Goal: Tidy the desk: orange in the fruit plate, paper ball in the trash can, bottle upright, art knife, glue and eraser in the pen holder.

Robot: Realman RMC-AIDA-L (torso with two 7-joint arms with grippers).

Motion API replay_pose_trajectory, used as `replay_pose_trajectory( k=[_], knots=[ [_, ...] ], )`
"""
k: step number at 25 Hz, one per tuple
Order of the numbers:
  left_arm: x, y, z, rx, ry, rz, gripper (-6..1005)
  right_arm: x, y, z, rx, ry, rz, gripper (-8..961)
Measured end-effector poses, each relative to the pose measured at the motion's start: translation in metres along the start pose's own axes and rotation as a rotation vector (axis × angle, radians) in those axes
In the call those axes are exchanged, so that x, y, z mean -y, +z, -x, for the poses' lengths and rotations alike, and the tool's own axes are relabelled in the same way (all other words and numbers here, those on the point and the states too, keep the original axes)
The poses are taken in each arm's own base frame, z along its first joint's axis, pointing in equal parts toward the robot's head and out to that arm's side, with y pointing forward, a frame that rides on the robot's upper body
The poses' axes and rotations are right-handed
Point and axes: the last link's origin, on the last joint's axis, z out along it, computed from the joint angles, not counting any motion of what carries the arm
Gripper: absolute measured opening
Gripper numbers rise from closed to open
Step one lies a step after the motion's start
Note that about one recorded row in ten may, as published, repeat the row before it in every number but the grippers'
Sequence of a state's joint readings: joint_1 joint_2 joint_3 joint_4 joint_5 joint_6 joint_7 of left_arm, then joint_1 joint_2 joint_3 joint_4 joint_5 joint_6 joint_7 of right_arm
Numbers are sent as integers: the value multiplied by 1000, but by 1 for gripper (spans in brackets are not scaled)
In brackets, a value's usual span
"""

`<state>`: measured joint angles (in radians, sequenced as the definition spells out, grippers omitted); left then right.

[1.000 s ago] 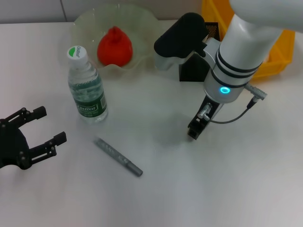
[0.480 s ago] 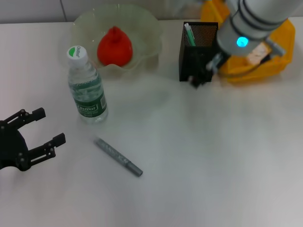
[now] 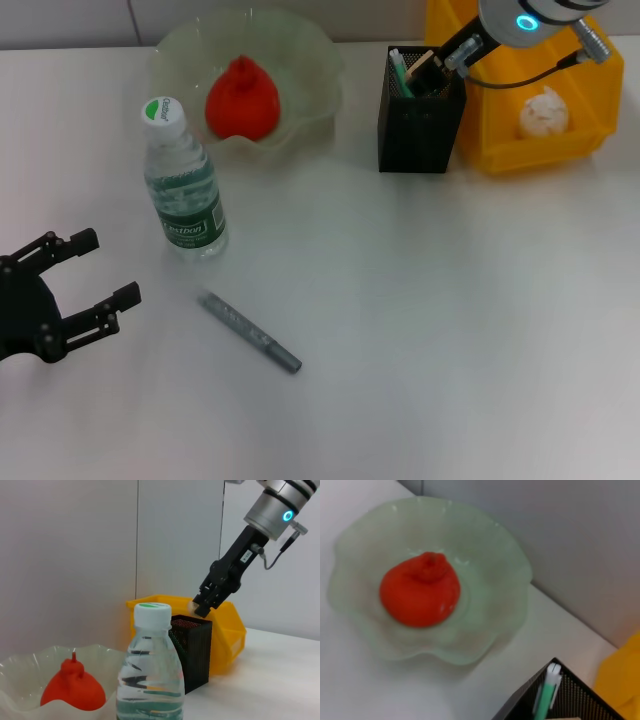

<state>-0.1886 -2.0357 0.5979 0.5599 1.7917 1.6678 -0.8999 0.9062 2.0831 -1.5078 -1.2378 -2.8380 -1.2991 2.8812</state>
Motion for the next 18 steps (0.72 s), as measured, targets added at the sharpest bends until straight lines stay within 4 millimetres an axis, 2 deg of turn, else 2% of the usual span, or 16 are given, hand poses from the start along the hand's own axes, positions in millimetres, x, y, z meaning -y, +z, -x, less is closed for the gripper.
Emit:
replay_pose_trajectory(
  k=[5,14,18],
  knots=[
    [0,-1,0,-2,-2,-2,814,6,8,-1,16,24,-11,394],
    [1,1,0,-2,-2,-1,815,14,8,-5,40,67,-19,398],
    [0,-1,-1,0,1,6,815,15,2,-8,43,75,-15,529]
  ],
)
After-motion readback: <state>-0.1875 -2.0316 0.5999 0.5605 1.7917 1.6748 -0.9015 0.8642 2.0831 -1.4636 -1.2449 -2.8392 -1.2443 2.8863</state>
